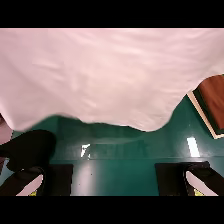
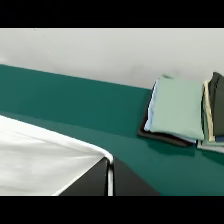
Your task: Fold the shirts.
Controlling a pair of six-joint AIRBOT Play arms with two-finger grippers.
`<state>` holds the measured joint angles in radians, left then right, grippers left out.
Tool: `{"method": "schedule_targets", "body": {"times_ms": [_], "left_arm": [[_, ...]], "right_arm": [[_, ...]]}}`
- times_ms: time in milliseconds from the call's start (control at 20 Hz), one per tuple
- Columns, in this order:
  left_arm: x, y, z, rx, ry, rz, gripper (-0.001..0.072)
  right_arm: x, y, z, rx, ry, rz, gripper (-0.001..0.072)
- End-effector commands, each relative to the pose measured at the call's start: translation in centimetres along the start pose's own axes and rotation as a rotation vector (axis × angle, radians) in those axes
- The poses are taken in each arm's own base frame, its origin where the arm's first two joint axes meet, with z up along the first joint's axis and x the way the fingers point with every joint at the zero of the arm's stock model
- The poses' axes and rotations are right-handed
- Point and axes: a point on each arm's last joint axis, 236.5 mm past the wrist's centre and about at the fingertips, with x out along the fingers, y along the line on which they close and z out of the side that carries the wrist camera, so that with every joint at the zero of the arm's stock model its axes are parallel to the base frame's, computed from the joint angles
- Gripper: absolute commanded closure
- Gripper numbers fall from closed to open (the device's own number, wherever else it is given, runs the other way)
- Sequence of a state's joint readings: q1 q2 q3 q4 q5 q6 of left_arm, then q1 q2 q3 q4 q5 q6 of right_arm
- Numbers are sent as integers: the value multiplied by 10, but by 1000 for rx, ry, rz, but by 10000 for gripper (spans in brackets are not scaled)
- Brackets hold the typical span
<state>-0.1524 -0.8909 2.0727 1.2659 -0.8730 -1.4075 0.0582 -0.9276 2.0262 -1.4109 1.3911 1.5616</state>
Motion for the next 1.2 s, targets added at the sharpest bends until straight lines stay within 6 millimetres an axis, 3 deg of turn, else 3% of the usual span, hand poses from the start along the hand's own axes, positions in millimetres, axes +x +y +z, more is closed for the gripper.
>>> {"method": "schedule_targets", "body": {"times_ms": [0,100,250,350,450,500,550,600,650,700,850,950,1050,1150], "left_arm": [[57,23,-105,-25,258,27,688],[98,35,-209,-62,507,20,687],[142,50,-347,-136,770,26,687],[155,64,-423,-177,889,48,686],[153,81,-477,-230,987,94,686],[147,92,-491,-269,1021,128,685],[140,105,-499,-298,1045,162,683],[133,116,-500,-318,1060,185,527],[124,127,-497,-342,1073,202,215],[113,136,-494,-369,1099,215,182],[54,154,-489,-414,1268,245,182],[22,160,-493,-450,1334,275,182],[-12,152,-508,-483,1391,300,182],[-56,132,-538,-521,1477,312,182]], "right_arm": [[61,-13,-27,21,159,-8,697],[122,-24,-77,51,335,-9,696],[204,-39,-163,92,576,-15,696],[251,-48,-212,108,671,-19,696],[282,-54,-244,123,729,-21,695],[293,-56,-254,128,738,-23,694],[302,-58,-261,131,741,-25,608],[308,-60,-265,133,740,-27,342],[310,-62,-267,137,743,-30,260],[309,-64,-267,143,746,-33,261],[292,-49,-270,178,800,40,262],[279,-27,-273,194,832,130,262],[262,-10,-285,210,859,180,263],[242,1,-303,202,890,191,263]]}}
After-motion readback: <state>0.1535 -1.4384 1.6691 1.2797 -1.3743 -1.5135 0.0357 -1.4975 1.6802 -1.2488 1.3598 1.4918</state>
